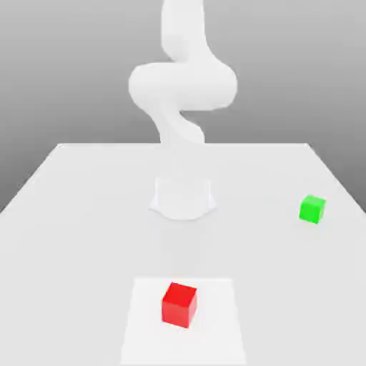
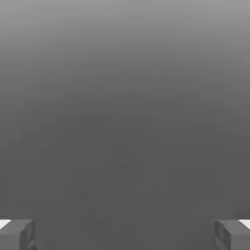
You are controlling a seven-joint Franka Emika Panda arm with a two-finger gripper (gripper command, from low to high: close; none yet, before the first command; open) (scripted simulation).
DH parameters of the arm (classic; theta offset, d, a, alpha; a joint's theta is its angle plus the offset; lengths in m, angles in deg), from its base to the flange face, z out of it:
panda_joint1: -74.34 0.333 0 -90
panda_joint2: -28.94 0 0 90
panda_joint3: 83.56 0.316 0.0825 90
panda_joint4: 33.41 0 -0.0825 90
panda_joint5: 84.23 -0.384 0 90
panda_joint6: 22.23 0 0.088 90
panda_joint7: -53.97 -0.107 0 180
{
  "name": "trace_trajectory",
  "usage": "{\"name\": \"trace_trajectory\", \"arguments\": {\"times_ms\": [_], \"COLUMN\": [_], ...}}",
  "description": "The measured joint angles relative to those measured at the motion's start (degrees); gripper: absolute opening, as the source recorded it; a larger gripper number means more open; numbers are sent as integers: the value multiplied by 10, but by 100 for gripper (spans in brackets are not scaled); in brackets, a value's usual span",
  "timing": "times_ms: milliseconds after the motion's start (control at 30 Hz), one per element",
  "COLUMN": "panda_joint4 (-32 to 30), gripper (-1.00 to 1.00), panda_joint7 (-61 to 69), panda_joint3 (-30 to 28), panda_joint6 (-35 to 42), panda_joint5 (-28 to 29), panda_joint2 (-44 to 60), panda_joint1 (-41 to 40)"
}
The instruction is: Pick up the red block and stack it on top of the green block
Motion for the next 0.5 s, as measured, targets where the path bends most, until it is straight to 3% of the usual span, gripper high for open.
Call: {"name": "trace_trajectory", "arguments": {"times_ms": [500], "panda_joint4": [-161], "gripper": [0], "panda_joint7": [-116], "panda_joint3": [25], "panda_joint6": [-177], "panda_joint5": [-2], "panda_joint2": [317], "panda_joint1": [-30]}}
